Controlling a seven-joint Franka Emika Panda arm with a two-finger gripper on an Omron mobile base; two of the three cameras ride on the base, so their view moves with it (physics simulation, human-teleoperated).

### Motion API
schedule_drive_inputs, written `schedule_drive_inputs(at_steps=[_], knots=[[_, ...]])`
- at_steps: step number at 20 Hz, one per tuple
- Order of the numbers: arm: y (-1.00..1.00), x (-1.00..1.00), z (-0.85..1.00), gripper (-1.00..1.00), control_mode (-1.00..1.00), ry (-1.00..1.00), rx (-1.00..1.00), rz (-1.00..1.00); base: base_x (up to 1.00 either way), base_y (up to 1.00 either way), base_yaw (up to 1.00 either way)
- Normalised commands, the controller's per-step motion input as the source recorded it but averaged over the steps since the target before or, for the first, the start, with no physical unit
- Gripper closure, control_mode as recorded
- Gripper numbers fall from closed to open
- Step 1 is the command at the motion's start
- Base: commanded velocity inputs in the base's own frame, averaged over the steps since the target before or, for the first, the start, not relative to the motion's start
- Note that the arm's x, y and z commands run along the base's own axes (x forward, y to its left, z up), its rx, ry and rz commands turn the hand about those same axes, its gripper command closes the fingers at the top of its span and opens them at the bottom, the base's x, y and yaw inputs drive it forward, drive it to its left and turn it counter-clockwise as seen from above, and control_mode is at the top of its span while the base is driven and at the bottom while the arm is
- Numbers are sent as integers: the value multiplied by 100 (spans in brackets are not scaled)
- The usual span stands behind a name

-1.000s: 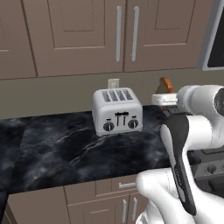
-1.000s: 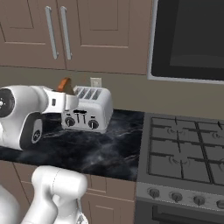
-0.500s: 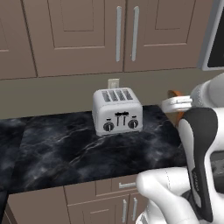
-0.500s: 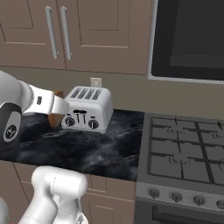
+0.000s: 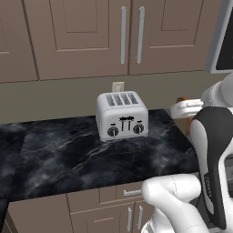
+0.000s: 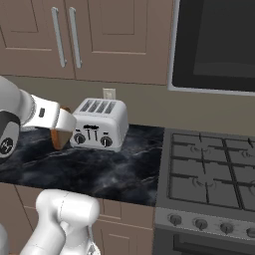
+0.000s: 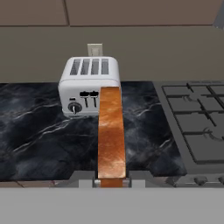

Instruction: Start the toaster. Once the lever pops up, take the bread to the plate on the dining counter.

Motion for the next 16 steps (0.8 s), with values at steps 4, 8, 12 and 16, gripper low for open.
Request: schedule_drive_inputs(at_steps=[4, 8, 12, 16], knots=[[0, -15, -22, 100, -100, 1, 0, 0, 0, 0, 0], [0, -18, -12, 100, -100, 4, 0, 0, 0, 0, 0], [0, -19, -3, 100, -100, 4, 0, 0, 0, 0, 0], [0, -18, 0, 100, -100, 2, 0, 0, 0, 0, 0]])
